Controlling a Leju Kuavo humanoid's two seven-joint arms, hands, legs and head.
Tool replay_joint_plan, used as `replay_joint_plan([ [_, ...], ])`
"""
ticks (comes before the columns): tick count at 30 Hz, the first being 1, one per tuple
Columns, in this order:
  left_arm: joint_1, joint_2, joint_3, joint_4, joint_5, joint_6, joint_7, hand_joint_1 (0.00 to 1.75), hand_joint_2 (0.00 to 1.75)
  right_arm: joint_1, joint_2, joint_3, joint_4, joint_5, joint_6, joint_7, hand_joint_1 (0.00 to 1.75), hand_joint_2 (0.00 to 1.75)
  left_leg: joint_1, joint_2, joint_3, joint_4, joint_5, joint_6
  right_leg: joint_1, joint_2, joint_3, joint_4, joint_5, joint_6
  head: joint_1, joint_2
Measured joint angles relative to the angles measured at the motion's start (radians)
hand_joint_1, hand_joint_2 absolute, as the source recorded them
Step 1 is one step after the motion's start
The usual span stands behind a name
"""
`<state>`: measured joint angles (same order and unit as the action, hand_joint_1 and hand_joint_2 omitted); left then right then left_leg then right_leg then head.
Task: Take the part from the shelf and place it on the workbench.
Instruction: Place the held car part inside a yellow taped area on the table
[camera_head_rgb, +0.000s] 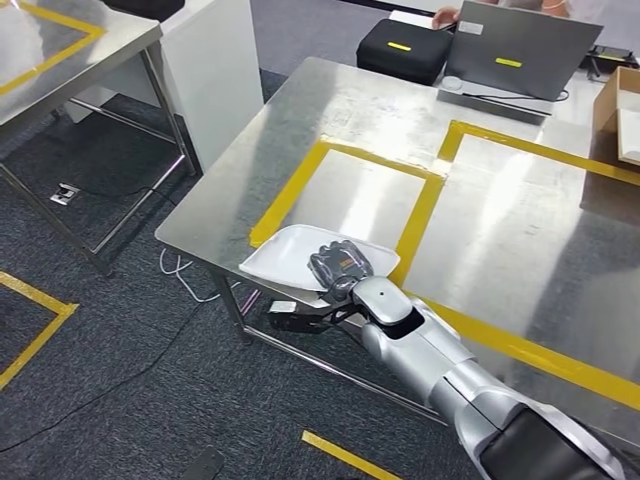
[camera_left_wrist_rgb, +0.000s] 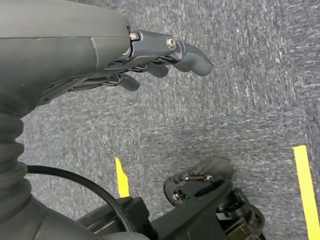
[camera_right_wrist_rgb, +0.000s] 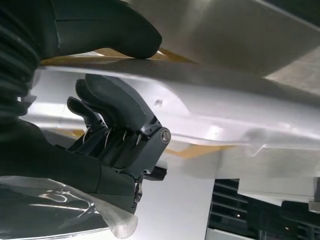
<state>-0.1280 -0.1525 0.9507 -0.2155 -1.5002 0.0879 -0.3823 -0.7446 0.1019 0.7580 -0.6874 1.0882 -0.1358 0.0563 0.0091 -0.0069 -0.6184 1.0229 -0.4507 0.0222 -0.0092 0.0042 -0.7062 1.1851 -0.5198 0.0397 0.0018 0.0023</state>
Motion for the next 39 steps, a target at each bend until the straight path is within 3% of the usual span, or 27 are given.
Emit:
replay_joint_plan([
  [2,0.0,0.001,-0.003,0.0,-0.002,0.004,0.001,0.0,1.75,-0.002,0.002,0.002,0.003,0.001,0.0,-0.001,1.75,1.75,-0.002,-0.001,-0.001,0.005,-0.004,-0.009,0.0,0.0,0.06,-0.121,0.045,-0.002,0.0,0.0],
  [3,0.0,0.001,-0.004,0.0,-0.002,0.006,0.001,0.0,1.75,-0.003,0.003,0.003,0.005,0.001,-0.001,-0.001,1.75,1.75,-0.003,-0.001,-0.002,0.006,-0.005,-0.014,0.001,0.001,0.075,-0.148,0.049,-0.007,0.0,0.0],
  [7,0.002,0.002,-0.005,0.0,-0.002,0.007,0.003,0.0,1.75,-0.002,0.006,0.008,0.013,0.001,-0.001,-0.001,1.75,1.75,0.0,0.0,-0.005,0.016,-0.013,-0.034,0.003,0.004,0.085,-0.158,0.049,-0.032,-0.002,0.0],
  [9,0.002,0.002,-0.006,0.0,-0.004,0.008,0.003,0.0,1.75,-0.004,0.009,0.01,0.014,0.001,-0.002,-0.001,1.75,1.75,0.001,0.002,-0.033,0.087,-0.054,-0.043,0.0,0.002,0.092,-0.162,0.049,-0.045,-0.005,0.0],
  [11,0.003,0.002,-0.006,0.0,-0.004,0.008,0.003,0.0,1.75,-0.004,0.012,0.011,0.017,0.001,-0.001,-0.001,1.75,1.75,0.002,0.002,-0.09,0.216,-0.111,-0.047,0.002,0.001,0.095,-0.162,0.047,-0.05,-0.007,0.0],
  [12,0.004,0.002,-0.006,0.0,-0.004,0.008,0.004,0.0,1.75,-0.003,0.013,0.012,0.019,0.001,-0.001,-0.001,1.75,1.75,0.002,0.002,-0.113,0.265,-0.124,-0.048,0.002,0.001,0.096,-0.162,0.046,-0.051,-0.006,0.0],
  [13,0.005,0.002,-0.006,0.0,-0.004,0.008,0.004,0.0,1.75,-0.002,0.013,0.014,0.021,0.001,-0.001,-0.001,1.75,1.75,0.002,0.002,-0.121,0.28,-0.119,-0.046,0.003,0.002,0.096,-0.162,0.046,-0.051,-0.007,0.0],
  [14,0.006,0.002,-0.006,0.0,-0.004,0.008,0.004,0.0,1.75,-0.002,0.013,0.014,0.023,0.001,-0.001,-0.001,1.75,1.75,0.001,0.002,-0.111,0.258,-0.097,-0.044,0.004,0.003,0.097,-0.162,0.046,-0.051,-0.006,0.0],
  [17,0.005,0.004,-0.007,0.0,-0.004,0.008,0.004,0.0,1.75,-0.004,0.015,0.015,0.024,0.001,-0.001,-0.001,1.75,1.75,-0.002,0.002,-0.025,0.07,-0.013,-0.029,0.007,0.004,0.099,-0.161,0.045,-0.048,-0.006,0.0],
  [19,0.004,0.005,-0.007,0.0,-0.004,0.008,0.004,0.0,1.75,-0.004,0.015,0.016,0.024,0.001,-0.002,-0.001,1.75,1.75,-0.006,0.001,0.003,0.009,-0.005,-0.023,0.009,0.004,0.096,-0.162,0.046,-0.04,-0.005,0.0],
  [22,0.006,0.006,-0.007,0.0,-0.004,0.008,0.004,0.0,1.75,-0.005,0.015,0.016,0.025,0.002,-0.002,-0.001,0.44,0.44,-0.005,0.001,0.008,-0.003,-0.001,-0.012,0.008,0.003,0.093,-0.163,0.042,-0.023,-0.005,0.0],
  [23,0.005,0.006,-0.007,0.0,-0.004,0.008,0.003,0.0,1.75,-0.006,0.015,0.016,0.025,0.002,-0.002,-0.001,0.0,0.0,-0.003,0.002,0.01,-0.008,0.002,-0.006,0.008,0.003,0.084,-0.147,0.029,-0.018,-0.003,0.0],
  [24,0.005,0.006,-0.008,0.0,-0.004,0.008,0.002,0.0,1.75,-0.007,0.015,0.016,0.025,0.002,-0.002,-0.002,0.0,0.0,0.0,0.002,0.013,-0.013,0.004,-0.002,0.007,0.002,0.066,-0.111,0.007,-0.014,-0.002,0.0],
  [26,0.004,0.005,-0.008,0.0,-0.004,0.015,0.0,0.0,0.87,-0.004,0.015,0.016,0.025,0.006,-0.003,0.0,0.0,0.0,0.0,0.003,0.013,-0.013,0.004,0.002,0.006,0.002,0.005,0.017,-0.054,-0.009,0.002,0.0],
  [28,0.007,0.005,-0.013,0.0,-0.004,0.043,0.005,0.0,0.0,0.002,0.011,0.016,0.024,0.016,-0.011,0.014,0.0,0.0,0.0,0.003,0.013,-0.013,0.003,0.003,0.005,0.002,-0.042,0.111,-0.078,-0.004,0.002,0.0],
  [29,0.007,0.004,-0.017,0.0,-0.004,0.06,0.011,0.0,0.0,0.005,0.008,0.015,0.021,0.022,-0.019,0.024,0.0,0.0,0.0,0.003,0.013,-0.012,0.003,0.003,0.005,0.001,-0.04,0.102,-0.061,-0.003,0.002,0.0],
  [30,0.008,0.003,-0.021,0.0,-0.004,0.076,0.018,0.0,0.0,0.007,0.003,0.013,0.015,0.027,-0.03,0.036,0.0,0.0,0.0,0.002,0.014,-0.011,0.002,0.002,0.004,0.001,-0.019,0.057,-0.03,-0.003,0.002,0.0],
  [31,0.008,0.002,-0.025,0.0,-0.004,0.087,0.024,0.0,0.0,0.009,-0.003,0.008,0.004,0.032,-0.041,0.047,0.0,0.0,0.0,0.002,0.014,-0.009,0.0,0.001,0.003,0.0,0.014,-0.014,0.006,-0.003,0.002,0.0],
  [33,0.01,0.0,-0.029,0.0,-0.006,0.1,0.035,0.0,0.0,0.012,-0.018,-0.006,-0.028,0.043,-0.06,0.066,0.0,0.0,-0.004,0.001,0.012,-0.004,-0.004,-0.007,0.004,-0.001,0.078,-0.133,0.044,-0.008,0.001,0.0],
  [34,0.012,-0.001,-0.031,0.0,-0.006,0.106,0.039,0.0,0.0,0.018,-0.027,-0.015,-0.051,0.05,-0.065,0.074,0.0,0.0,-0.005,0.001,0.011,-0.002,-0.005,-0.012,0.006,-0.001,0.094,-0.16,0.047,-0.012,0.001,0.0],
  [37,0.025,-0.003,-0.037,0.0,0.004,0.123,0.04,0.0,0.0,0.054,-0.072,-0.046,-0.146,0.079,-0.081,0.096,0.0,0.0,-0.004,0.002,0.011,0.001,-0.01,-0.024,0.006,0.002,0.101,-0.17,0.046,-0.028,-0.001,0.0],
  [39,0.032,-0.006,-0.037,0.0,0.019,0.129,0.031,0.0,0.0,0.084,-0.115,-0.083,-0.245,0.078,-0.108,0.101,0.0,0.0,-0.003,0.003,-0.007,0.048,-0.043,-0.034,0.002,-0.001,0.105,-0.173,0.046,-0.038,-0.004,0.0],
])
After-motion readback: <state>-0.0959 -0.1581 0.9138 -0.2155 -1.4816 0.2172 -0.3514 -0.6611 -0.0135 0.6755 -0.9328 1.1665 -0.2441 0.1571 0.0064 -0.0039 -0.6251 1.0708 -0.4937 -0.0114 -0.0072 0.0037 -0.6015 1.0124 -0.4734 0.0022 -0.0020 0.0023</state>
